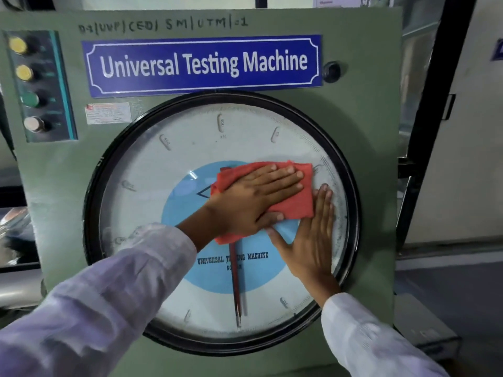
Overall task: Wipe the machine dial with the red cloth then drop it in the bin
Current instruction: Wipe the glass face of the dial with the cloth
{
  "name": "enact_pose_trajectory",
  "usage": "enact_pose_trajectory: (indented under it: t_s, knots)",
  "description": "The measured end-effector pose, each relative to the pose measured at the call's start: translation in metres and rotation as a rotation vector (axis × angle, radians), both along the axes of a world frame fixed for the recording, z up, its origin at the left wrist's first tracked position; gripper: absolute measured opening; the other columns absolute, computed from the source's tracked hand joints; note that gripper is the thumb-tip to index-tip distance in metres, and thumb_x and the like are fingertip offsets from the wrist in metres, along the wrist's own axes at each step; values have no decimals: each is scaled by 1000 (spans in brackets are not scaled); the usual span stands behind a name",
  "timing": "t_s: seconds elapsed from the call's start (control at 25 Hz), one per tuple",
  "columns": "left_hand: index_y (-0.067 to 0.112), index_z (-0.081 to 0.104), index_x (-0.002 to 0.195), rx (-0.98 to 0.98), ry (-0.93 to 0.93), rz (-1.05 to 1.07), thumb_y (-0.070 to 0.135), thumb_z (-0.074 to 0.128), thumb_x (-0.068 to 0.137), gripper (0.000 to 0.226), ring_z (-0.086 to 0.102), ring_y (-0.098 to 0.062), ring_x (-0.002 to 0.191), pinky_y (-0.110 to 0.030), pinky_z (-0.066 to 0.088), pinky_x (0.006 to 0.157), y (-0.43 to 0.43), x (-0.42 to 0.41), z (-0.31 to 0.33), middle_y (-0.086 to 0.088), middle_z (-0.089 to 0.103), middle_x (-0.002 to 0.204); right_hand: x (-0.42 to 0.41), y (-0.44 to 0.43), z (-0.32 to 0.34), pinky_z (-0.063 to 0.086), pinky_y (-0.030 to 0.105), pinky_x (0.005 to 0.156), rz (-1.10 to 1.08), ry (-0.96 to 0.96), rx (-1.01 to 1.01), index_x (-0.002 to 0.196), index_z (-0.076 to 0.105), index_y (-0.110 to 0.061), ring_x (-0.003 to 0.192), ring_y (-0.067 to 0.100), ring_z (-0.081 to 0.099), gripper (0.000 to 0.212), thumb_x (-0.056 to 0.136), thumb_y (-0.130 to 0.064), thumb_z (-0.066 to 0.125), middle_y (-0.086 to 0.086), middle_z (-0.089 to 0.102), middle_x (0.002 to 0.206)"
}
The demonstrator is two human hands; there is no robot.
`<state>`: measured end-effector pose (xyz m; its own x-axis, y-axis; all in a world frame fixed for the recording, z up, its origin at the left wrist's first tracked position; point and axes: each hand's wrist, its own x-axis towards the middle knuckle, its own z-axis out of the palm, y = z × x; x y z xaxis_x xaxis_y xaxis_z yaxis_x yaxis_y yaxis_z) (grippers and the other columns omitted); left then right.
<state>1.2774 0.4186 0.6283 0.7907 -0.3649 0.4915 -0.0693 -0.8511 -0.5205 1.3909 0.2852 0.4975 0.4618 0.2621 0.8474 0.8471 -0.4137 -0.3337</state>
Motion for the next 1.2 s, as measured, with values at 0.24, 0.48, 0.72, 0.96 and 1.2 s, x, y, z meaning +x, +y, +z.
enact_pose_trajectory:
  t_s: [0.24,0.48,0.72,0.96,1.2]
  knots:
    - [19,27,167,50,-179,151,52,38,110,67,21,-19,163,-40,17,135,1,13,14,-2,25,175,1,-3,0,4,44,137,-45,-10,-33,166,1,5,167,33,1,124,92,-84,45,26,3,177]
    - [13,21,168,-103,-340,264,50,34,111,70,13,-23,165,-40,8,136,-34,49,1,-8,18,177,0,2,-12,13,53,135,-82,3,-27,166,7,7,167,35,4,118,95,-85,27,25,3,177]
    - [10,26,166,-156,-542,332,41,35,111,64,19,-23,164,-39,14,135,3,4,17,-9,21,176,0,1,-8,1,48,136,-6,48,-31,167,4,4,167,31,-7,121,93,-85,40,21,-5,179]
    - [2,27,164,-253,-805,528,32,31,112,61,22,-30,162,-38,5,134,65,-87,24,-19,25,173,-3,8,27,1,40,137,97,-155,-107,168,10,0,168,27,-1,109,99,-76,43,16,0,180]
    - [4,39,158,-630,-1115,719,35,40,110,57,28,-40,157,-51,19,130,85,-122,26,-23,30,169,-10,31,53,-1,37,136,19,-211,-101,168,16,-2,167,22,-2,107,98,-80,37,17,11,179]
